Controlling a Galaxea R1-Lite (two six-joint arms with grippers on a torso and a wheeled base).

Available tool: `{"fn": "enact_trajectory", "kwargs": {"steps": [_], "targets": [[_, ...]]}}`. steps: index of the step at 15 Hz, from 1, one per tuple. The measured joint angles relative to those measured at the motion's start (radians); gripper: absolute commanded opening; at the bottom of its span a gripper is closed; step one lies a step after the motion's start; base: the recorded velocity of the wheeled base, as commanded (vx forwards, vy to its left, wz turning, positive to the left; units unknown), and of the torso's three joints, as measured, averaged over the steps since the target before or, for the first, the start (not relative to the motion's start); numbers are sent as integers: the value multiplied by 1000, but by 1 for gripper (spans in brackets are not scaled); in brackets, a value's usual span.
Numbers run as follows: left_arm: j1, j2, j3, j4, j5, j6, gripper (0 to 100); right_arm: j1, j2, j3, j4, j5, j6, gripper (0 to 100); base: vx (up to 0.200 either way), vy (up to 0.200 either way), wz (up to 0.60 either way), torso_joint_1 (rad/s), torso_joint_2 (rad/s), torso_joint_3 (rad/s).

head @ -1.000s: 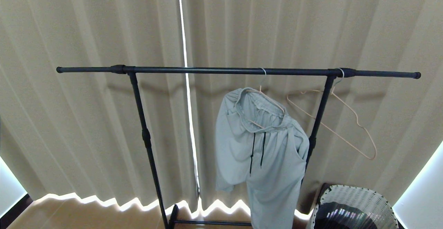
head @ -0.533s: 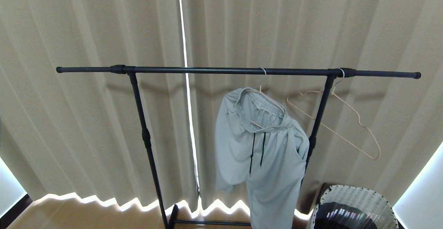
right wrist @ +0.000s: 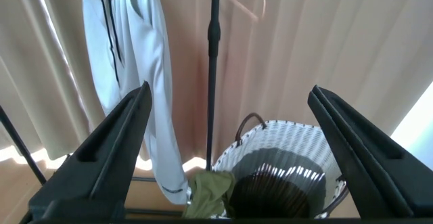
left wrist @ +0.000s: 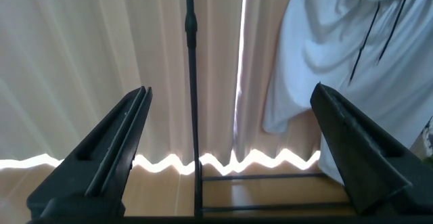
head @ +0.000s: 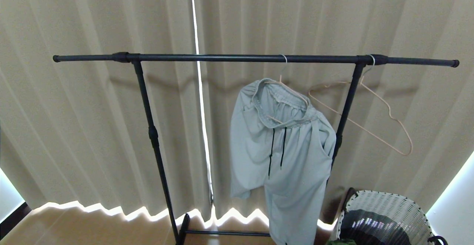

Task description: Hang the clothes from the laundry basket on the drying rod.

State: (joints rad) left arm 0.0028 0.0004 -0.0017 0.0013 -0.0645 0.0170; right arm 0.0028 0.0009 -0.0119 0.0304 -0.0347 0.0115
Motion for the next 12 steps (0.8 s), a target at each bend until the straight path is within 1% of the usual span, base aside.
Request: {"fn": "enact_trajectory", "kwargs": {"steps": [5, 12], "targets": [[0, 0, 0, 1, 3, -1, 100, 0, 0, 0, 0, -2, 1, 100, 0, 0, 0, -213, 501, 285], [0, 0, 0, 1, 4, -3, 100, 0, 0, 0, 0, -3, 2, 100, 0, 0, 0, -180, 473, 286]]}}
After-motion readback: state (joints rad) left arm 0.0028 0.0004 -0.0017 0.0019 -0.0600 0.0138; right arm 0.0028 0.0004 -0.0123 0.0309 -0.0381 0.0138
